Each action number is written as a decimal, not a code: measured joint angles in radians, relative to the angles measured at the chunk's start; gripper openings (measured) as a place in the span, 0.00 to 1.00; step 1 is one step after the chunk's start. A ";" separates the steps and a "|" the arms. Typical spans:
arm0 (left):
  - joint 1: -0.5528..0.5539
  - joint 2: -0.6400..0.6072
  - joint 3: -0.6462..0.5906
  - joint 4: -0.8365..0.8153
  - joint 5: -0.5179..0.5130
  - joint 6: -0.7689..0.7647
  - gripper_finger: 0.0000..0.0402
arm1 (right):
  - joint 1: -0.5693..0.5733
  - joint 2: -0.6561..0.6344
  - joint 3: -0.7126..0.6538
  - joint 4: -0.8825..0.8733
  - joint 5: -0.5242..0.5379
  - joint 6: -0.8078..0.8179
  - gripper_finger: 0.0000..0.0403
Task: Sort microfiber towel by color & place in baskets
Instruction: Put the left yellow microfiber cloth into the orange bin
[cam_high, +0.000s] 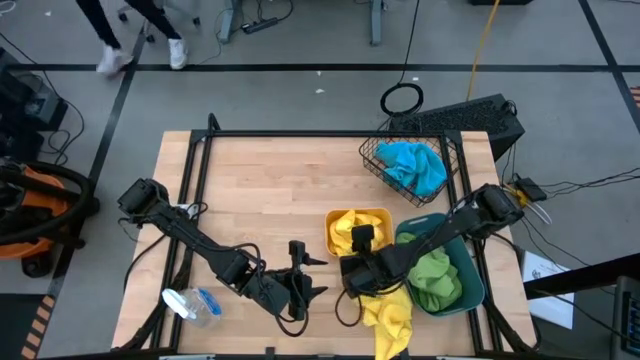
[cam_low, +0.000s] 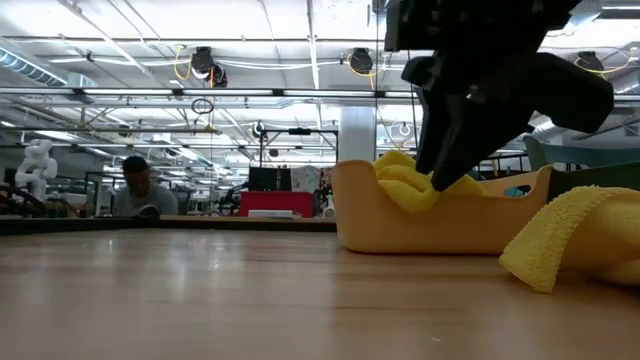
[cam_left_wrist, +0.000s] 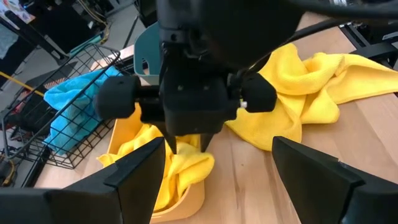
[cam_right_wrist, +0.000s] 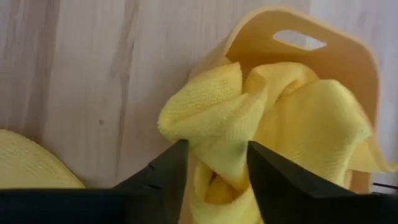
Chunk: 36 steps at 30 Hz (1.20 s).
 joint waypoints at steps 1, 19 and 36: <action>0.000 0.000 0.000 0.000 0.000 0.000 0.75 | -0.007 0.000 0.000 0.000 -0.016 0.000 0.37; 0.000 0.000 0.000 0.000 0.000 0.000 0.75 | -0.092 -0.003 0.000 0.004 -0.051 -0.116 0.02; 0.000 0.000 0.000 -0.001 0.000 -0.002 0.75 | -0.164 -0.088 0.000 -0.050 -0.026 -0.135 0.00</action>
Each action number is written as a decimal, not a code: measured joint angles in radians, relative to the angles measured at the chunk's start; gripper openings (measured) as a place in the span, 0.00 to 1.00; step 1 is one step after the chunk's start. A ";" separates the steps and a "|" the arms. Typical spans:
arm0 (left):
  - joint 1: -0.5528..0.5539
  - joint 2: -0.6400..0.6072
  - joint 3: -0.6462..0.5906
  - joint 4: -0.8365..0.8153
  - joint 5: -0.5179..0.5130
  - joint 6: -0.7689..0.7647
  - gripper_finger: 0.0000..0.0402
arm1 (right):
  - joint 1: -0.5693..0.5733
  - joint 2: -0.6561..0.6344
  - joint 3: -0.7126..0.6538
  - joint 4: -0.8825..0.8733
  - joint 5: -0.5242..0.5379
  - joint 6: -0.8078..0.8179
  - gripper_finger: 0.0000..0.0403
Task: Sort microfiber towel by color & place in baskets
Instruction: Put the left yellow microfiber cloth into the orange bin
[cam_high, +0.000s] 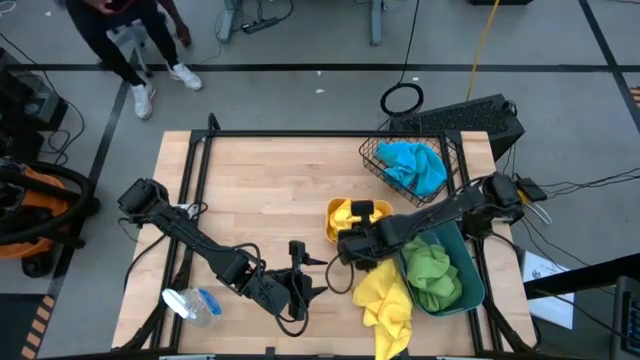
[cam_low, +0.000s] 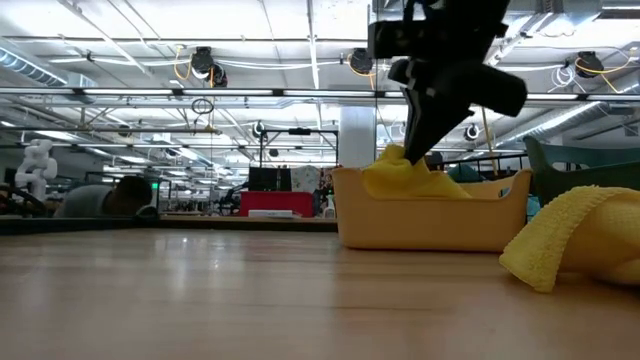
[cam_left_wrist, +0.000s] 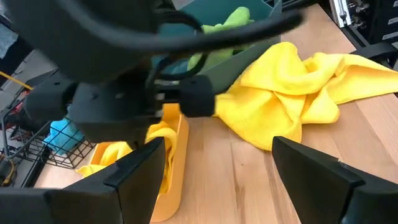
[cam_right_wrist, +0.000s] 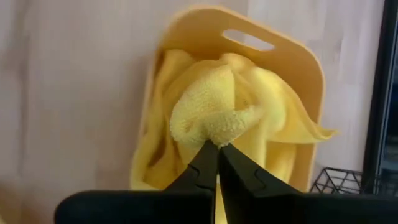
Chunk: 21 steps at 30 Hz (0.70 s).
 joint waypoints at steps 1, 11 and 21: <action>0.000 0.000 0.000 0.000 0.000 0.000 0.75 | -0.012 0.000 0.000 -0.002 -0.002 0.001 0.00; 0.000 0.000 0.000 -0.002 0.000 0.000 0.75 | -0.112 0.002 -0.134 0.188 -0.144 -0.053 0.00; 0.000 0.000 0.000 -0.002 0.005 0.000 0.75 | -0.128 0.002 -0.245 0.328 -0.161 -0.017 0.03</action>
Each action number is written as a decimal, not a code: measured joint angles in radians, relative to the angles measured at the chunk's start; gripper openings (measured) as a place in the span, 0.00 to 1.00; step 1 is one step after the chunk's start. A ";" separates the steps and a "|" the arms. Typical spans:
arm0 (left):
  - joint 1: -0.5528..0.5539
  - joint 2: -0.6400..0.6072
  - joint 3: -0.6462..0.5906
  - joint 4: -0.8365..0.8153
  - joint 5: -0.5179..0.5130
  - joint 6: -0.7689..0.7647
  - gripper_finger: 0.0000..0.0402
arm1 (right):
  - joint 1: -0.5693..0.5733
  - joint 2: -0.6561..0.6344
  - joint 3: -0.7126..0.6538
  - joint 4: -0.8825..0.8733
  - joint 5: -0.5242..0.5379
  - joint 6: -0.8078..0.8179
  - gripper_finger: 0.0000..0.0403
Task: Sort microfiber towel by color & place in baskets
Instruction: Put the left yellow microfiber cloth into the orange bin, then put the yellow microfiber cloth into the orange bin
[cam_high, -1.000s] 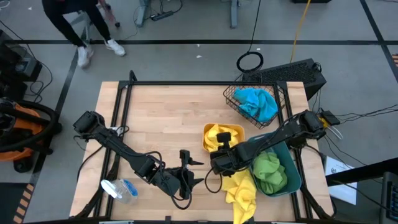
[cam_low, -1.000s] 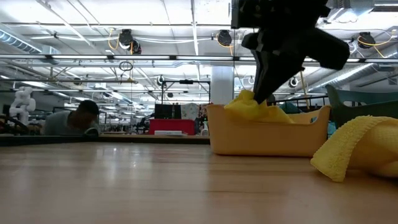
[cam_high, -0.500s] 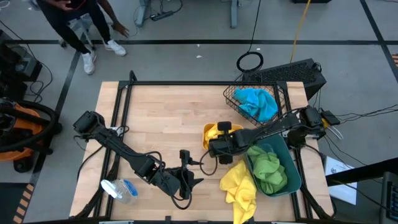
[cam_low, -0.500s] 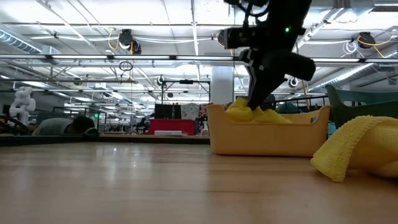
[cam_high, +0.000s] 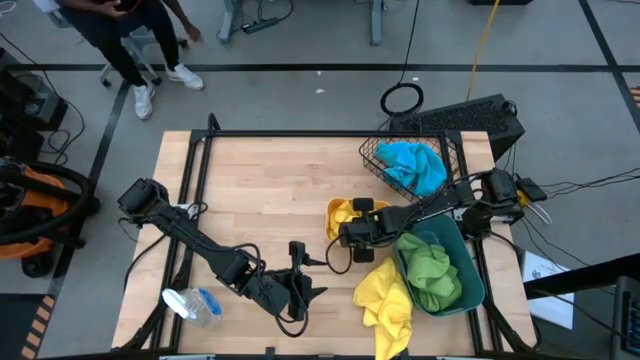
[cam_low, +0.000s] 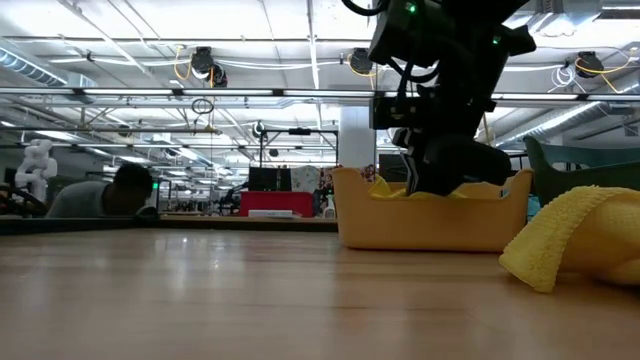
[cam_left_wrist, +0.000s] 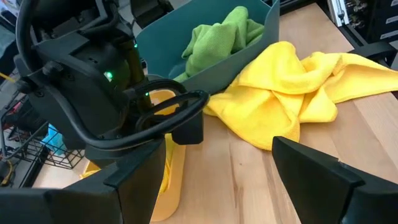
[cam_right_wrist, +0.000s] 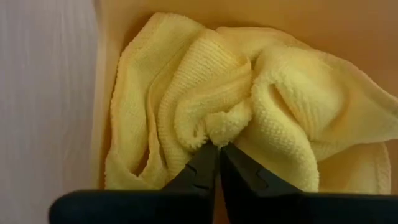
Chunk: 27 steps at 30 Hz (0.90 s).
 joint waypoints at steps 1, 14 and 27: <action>0.000 0.000 0.000 0.000 0.000 0.000 0.75 | 0.002 0.000 0.000 0.001 0.000 0.001 0.04; 0.000 0.000 0.000 -0.003 0.044 -0.023 0.75 | 0.050 0.000 0.125 -0.165 0.008 0.053 0.38; 0.000 0.000 0.000 -0.004 0.045 -0.024 0.75 | 0.215 -0.023 0.268 -0.469 0.059 0.187 0.43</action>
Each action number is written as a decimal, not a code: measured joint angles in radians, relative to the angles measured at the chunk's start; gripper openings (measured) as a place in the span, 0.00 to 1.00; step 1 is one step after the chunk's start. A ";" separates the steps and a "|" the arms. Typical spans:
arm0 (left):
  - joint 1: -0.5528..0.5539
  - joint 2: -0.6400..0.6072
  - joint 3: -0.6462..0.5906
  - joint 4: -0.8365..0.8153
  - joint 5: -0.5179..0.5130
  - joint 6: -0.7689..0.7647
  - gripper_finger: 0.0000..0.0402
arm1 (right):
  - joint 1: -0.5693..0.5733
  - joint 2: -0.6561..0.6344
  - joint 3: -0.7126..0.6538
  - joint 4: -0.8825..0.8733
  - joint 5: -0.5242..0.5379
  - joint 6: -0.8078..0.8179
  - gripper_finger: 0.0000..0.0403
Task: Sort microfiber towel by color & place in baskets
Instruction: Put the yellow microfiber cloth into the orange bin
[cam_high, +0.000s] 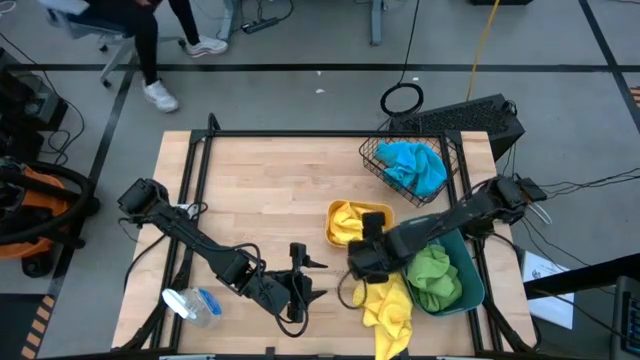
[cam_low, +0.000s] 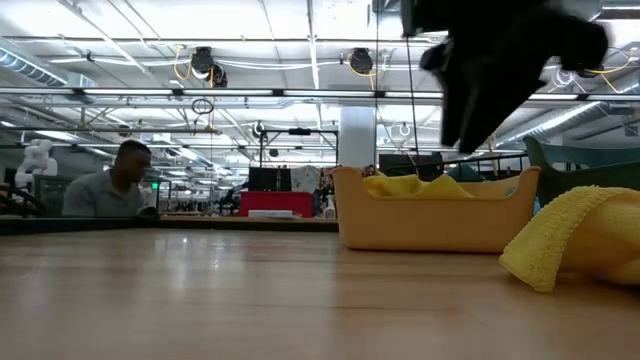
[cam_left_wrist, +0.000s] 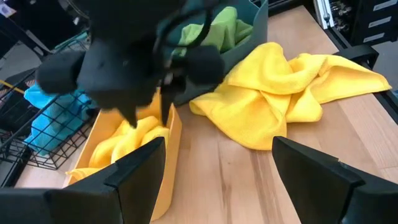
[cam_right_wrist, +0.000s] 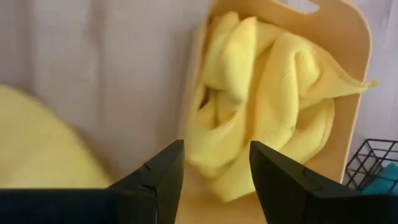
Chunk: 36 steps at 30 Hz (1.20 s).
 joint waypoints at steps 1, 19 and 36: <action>0.000 0.000 0.000 0.000 0.000 0.000 0.75 | 0.020 -0.011 0.001 -0.010 0.000 0.020 0.43; 0.000 0.000 0.000 0.009 0.000 0.000 0.75 | 0.388 -0.090 0.002 -0.004 -0.007 0.343 0.43; 0.000 0.000 0.000 0.009 0.000 0.000 0.75 | 0.409 -0.067 0.002 0.115 -0.191 0.279 0.50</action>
